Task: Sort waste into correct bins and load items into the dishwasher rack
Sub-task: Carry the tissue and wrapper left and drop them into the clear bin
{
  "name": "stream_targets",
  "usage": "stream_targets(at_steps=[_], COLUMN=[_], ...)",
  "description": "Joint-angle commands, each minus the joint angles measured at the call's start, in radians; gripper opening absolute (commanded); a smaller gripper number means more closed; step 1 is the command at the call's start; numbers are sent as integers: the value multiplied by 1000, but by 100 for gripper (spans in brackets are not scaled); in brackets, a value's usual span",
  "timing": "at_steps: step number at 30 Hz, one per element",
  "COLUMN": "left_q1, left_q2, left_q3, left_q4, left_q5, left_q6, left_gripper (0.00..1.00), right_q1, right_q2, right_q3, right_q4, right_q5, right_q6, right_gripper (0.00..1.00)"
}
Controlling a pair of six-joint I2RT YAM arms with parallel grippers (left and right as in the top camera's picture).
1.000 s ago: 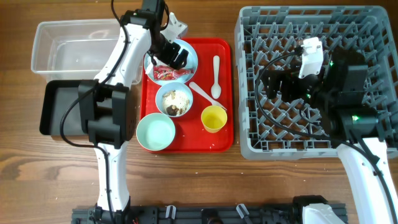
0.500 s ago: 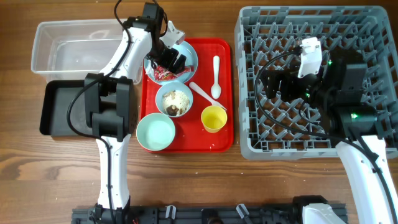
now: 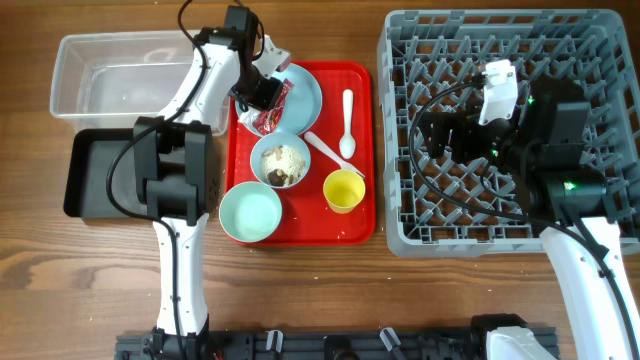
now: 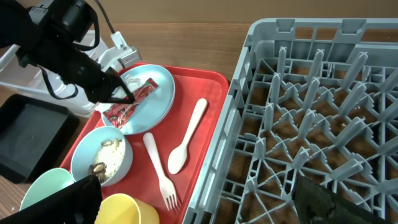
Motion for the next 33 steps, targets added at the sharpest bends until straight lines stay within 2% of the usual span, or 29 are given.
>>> stream_targets(at_steps=[1, 8, 12, 20, 21, 23, 24, 26, 27, 33], left_q1=[-2, 26, 116, 333, 353, 376, 382, 388, 388, 387], left_q2=[-45, -242, -339, -282, -263, -232, -218, -196, -190, -212], left_q3=[31, 79, 78, 73, 73, 73, 73, 73, 73, 78], left_q4=[-53, -80, -97, -100, -89, -70, -60, -40, -32, -24], left_q5=[0, -1, -24, -27, -27, -27, -27, -27, -27, -14], left_q6=[-114, -221, -272, -327, -327, -327, -327, -322, -320, -320], left_gripper=[4, 4, 4, 4, 7, 22, 36, 84, 100, 100], right_q1=[-4, -4, -4, -4, -4, -4, -4, -4, -4, -4], right_q2=[8, 8, 8, 8, 8, 8, 8, 8, 8, 8], right_q3=[22, 22, 22, 22, 22, 22, 22, 22, 22, 22], right_q4=[6, 6, 6, 6, 6, 6, 6, 6, 6, 6], right_q5=[-16, -16, -16, -16, -16, -16, -16, -16, -16, -16], right_q6=[-11, -11, -11, -10, -10, -10, -10, -9, -9, -9], right_gripper=[100, 100, 100, 100, 100, 100, 100, 100, 100, 100])
